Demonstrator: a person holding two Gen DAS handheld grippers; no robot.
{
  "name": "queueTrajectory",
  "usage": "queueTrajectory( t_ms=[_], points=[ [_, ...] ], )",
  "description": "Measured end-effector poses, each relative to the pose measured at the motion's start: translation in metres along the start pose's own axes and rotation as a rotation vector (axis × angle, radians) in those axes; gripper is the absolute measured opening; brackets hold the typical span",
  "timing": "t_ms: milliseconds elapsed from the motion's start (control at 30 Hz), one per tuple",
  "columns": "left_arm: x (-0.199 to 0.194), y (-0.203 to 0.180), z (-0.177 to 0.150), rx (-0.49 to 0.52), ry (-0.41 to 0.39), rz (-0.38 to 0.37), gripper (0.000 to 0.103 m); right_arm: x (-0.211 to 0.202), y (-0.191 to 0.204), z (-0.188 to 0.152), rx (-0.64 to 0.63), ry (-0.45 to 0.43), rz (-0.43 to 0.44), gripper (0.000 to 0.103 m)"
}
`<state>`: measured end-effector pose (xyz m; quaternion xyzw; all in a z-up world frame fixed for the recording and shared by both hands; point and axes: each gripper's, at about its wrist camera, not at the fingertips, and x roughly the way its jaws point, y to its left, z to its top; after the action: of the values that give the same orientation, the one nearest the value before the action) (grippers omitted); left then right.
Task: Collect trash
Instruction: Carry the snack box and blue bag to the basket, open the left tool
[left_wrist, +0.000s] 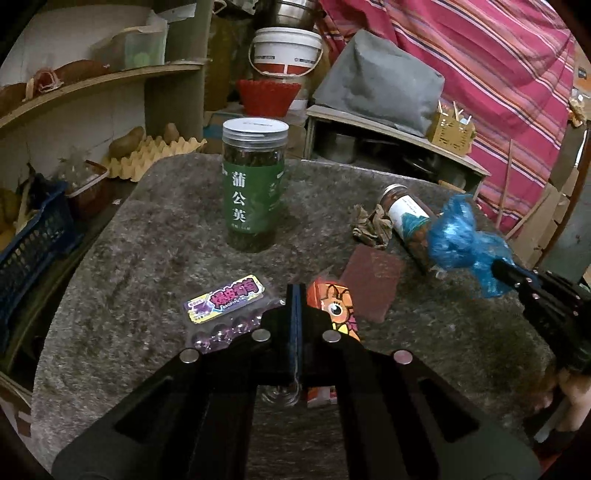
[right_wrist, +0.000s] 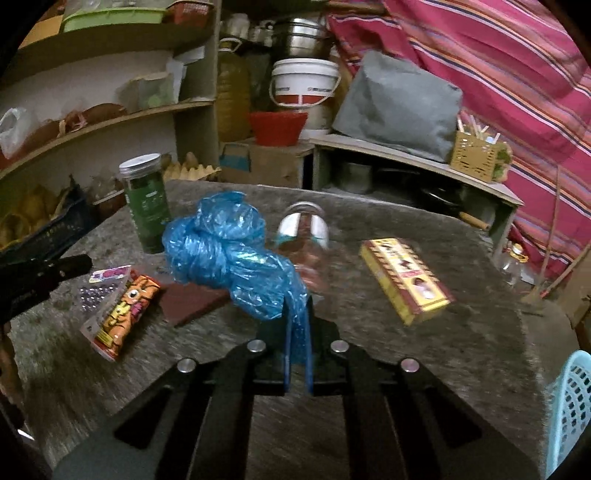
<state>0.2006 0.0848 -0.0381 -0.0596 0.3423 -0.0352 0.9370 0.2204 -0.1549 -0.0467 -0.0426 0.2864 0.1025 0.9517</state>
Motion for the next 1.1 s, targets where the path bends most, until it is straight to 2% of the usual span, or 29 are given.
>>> queueTrajectory(
  t_ms=[133,200,233,300,333,433,633,800,967,1033,1100],
  points=[
    [0.0,0.004,-0.004,-0.005,0.011,0.01,0.001,-0.009,-0.021,-0.005,0.019,0.005,-0.03,0.006],
    [0.0,0.007,-0.006,-0.009,0.017,0.009,0.016,-0.013,-0.033,-0.009,0.04,0.01,-0.041,0.006],
    [0.0,0.007,-0.006,-0.009,0.016,0.014,0.032,-0.014,-0.039,-0.01,0.049,0.013,-0.046,0.006],
    [-0.002,0.01,-0.008,-0.008,0.006,0.031,0.048,-0.017,-0.053,-0.014,0.073,0.022,-0.055,0.006],
    [-0.001,0.01,-0.009,-0.009,0.006,0.027,0.053,-0.018,-0.059,-0.015,0.081,0.024,-0.056,0.006],
    [0.006,0.004,-0.013,-0.011,0.034,0.006,0.06,-0.02,-0.069,-0.02,0.091,0.035,-0.066,0.006],
    [0.029,-0.03,-0.024,0.077,0.085,0.015,0.061,-0.022,-0.082,-0.029,0.099,0.06,-0.077,0.006],
    [0.044,-0.047,-0.028,0.11,0.124,0.0,0.061,-0.025,-0.09,-0.033,0.111,0.066,-0.085,0.006],
    [0.052,-0.056,-0.029,0.144,0.144,0.059,0.061,-0.027,-0.093,-0.034,0.123,0.067,-0.086,0.006],
    [0.053,-0.052,-0.028,0.121,0.153,0.052,0.058,-0.026,-0.093,-0.035,0.124,0.069,-0.083,0.006],
    [0.056,-0.048,-0.026,0.107,0.163,0.051,0.05,-0.025,-0.093,-0.036,0.122,0.074,-0.081,0.006]
  ],
)
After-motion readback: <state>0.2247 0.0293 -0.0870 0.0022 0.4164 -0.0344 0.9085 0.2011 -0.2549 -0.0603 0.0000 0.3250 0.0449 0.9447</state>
